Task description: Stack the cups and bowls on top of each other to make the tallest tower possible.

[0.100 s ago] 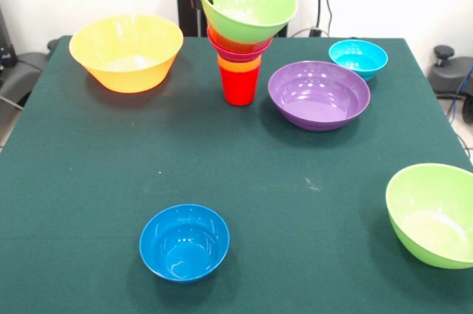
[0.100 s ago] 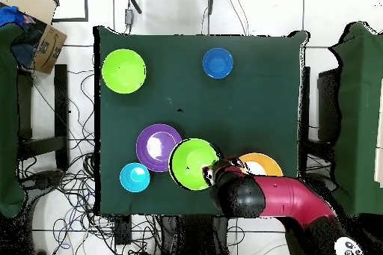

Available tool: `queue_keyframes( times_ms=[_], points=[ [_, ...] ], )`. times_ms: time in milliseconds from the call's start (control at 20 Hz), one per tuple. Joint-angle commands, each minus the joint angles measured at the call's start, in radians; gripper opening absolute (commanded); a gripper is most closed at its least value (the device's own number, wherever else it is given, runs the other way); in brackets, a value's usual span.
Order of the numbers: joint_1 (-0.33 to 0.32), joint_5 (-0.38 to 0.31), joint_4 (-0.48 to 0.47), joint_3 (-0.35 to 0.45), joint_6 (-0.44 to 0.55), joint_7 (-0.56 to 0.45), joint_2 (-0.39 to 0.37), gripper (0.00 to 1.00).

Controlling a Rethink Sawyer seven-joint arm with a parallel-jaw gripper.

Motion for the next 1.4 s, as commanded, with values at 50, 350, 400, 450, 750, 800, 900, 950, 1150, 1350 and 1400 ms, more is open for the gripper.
queue_keyframes(
  times_ms=[50, 350, 400, 450, 750, 800, 900, 950, 1150, 1350, 1400],
  points=[
    [0.037, -0.097, 0.09, -0.027, -0.032, 0.072, 0.036, 0.0],
    [0.037, -0.097, 0.092, -0.027, -0.036, 0.071, 0.036, 0.0],
    [0.037, -0.097, 0.092, -0.026, -0.037, 0.071, 0.036, 0.0],
    [0.036, -0.097, 0.093, -0.026, -0.038, 0.071, 0.036, 0.0],
    [0.036, -0.095, 0.094, -0.023, -0.043, 0.071, 0.04, 0.0],
    [0.037, -0.095, 0.094, -0.023, -0.044, 0.072, 0.04, 0.0],
    [0.039, -0.096, 0.094, -0.023, -0.047, 0.074, 0.04, 0.0],
    [0.04, -0.096, 0.095, -0.024, -0.048, 0.075, 0.041, 0.0],
    [0.041, -0.097, 0.1, -0.025, -0.053, 0.078, 0.039, 0.0],
    [0.042, -0.096, 0.101, -0.026, -0.055, 0.079, 0.039, 0.0],
    [0.042, -0.096, 0.1, -0.027, -0.055, 0.079, 0.039, 0.0]
  ],
)
